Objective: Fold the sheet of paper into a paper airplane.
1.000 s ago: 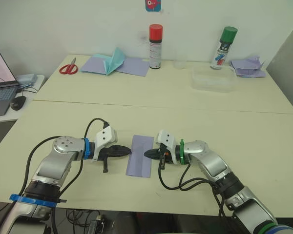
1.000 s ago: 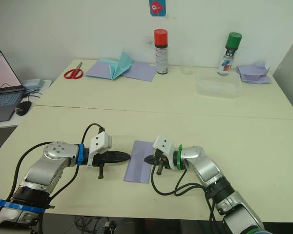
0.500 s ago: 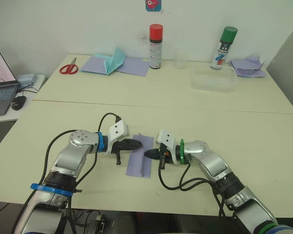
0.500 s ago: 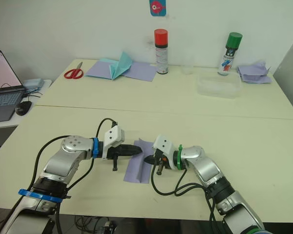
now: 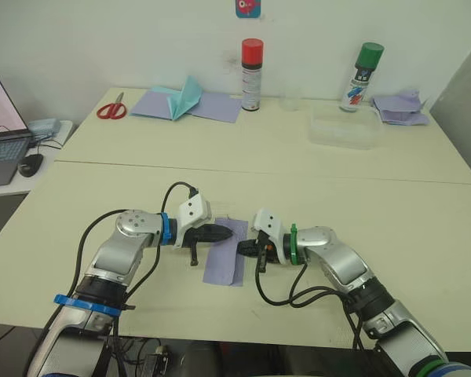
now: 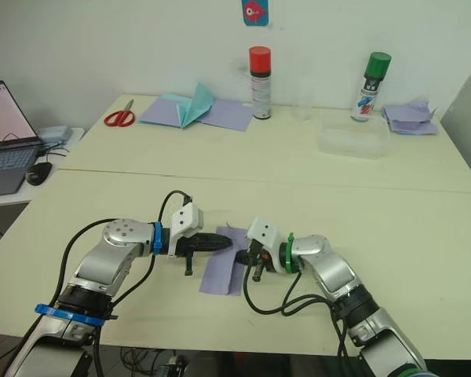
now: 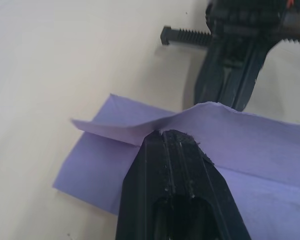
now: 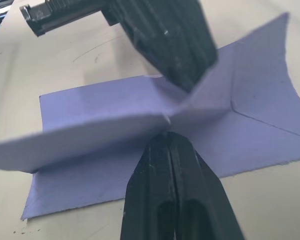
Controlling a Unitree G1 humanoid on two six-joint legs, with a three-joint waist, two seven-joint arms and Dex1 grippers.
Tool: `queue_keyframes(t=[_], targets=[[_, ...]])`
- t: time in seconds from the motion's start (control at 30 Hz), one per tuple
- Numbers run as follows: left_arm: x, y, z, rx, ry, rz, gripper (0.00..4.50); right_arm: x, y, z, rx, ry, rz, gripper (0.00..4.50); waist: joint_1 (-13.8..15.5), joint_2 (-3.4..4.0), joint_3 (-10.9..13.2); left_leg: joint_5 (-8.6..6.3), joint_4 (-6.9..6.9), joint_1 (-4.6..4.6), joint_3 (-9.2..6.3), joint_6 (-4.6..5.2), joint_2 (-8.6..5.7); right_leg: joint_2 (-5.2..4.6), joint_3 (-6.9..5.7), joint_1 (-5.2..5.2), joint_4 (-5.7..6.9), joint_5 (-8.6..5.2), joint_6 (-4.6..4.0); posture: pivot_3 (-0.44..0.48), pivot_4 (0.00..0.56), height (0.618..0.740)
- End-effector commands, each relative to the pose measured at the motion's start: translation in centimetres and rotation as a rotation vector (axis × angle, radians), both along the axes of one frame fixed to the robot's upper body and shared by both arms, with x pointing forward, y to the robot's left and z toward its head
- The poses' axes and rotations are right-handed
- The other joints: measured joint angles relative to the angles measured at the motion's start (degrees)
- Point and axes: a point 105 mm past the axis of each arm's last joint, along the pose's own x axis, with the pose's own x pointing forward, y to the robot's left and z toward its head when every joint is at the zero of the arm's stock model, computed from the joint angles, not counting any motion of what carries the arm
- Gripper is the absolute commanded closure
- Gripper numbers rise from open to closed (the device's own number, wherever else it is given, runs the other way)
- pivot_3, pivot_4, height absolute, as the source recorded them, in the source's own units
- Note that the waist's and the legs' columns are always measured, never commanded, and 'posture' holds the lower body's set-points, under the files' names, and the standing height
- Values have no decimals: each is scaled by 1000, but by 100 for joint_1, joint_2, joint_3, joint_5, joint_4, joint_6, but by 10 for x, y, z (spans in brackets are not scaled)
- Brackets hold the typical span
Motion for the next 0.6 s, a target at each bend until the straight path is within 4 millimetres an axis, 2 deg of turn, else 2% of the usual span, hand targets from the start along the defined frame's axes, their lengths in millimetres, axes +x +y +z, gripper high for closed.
queue_keyframes(t=[0.03, 0.17, 0.3, 0.43, 0.6], targets=[[-4, 0, -5, 35, -12, -23, 4500, 9, -24, -1, -26, 53, -113, 3292, 0, -1, 1, 0, 0, -1, 1, 0, 0, -1, 0, 0, 0, 2, -3, 0, 150, 740], [-4, 4, -22, 107, -14, -1, 4500, 11, -23, 17, 36, 109, -148, 1919, 0, 0, 1, 0, 0, -2, -3, 0, 2, -1, -3, -1, 0, 3, -6, 0, 150, 740], [-5, 1, -26, 104, -2, 6, 4500, 7, -15, 33, 108, 214, -173, 1919, 0, 0, 1, 0, -1, -1, -3, 0, 2, -1, -2, -1, 0, 4, -7, 0, 150, 740], [-7, 0, -26, 94, 1, 4, 4500, 0, -7, 38, 137, 345, -190, 1919, -1, 1, 1, 0, -2, -2, -2, 0, 2, -2, -1, -2, 0, 4, -7, 0, 150, 740], [-6, -12, -1, -1, -21, -17, 4500, -3, -4, 41, 149, 452, -215, 1919, 4, 0, 2, -1, -1, -8, -5, 1, -1, -3, -4, -3, -1, 4, -6, 0, 150, 740]])
